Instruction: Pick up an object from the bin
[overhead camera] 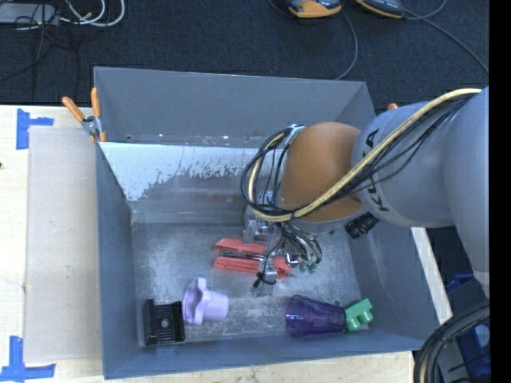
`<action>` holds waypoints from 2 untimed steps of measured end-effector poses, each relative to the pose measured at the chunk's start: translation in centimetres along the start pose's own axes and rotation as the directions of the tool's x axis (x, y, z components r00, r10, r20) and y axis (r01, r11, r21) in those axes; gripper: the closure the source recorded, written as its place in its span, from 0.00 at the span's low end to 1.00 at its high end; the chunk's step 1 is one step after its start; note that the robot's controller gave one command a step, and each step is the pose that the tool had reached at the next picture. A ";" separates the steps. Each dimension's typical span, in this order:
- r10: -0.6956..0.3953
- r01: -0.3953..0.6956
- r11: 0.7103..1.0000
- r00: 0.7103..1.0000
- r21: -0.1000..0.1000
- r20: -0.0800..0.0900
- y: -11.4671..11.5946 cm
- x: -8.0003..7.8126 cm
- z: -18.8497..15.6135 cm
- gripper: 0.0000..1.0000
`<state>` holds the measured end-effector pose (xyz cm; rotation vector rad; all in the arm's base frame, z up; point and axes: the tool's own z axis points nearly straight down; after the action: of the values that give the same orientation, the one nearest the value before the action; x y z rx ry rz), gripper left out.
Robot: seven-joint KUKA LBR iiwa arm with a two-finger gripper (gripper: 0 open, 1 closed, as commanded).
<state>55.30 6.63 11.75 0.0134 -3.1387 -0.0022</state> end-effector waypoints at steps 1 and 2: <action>-0.175 0.175 0.985 0.985 -0.002 -0.006 2.2 -4.2 3.2 1.00; -0.174 0.174 0.985 0.985 -0.003 -0.006 2.2 -4.2 3.2 1.00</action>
Offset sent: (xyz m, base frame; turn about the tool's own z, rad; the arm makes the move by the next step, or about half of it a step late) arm 0.0000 0.0000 0.0000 0.0000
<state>59.51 8.86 8.51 0.2866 -3.1198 -0.0058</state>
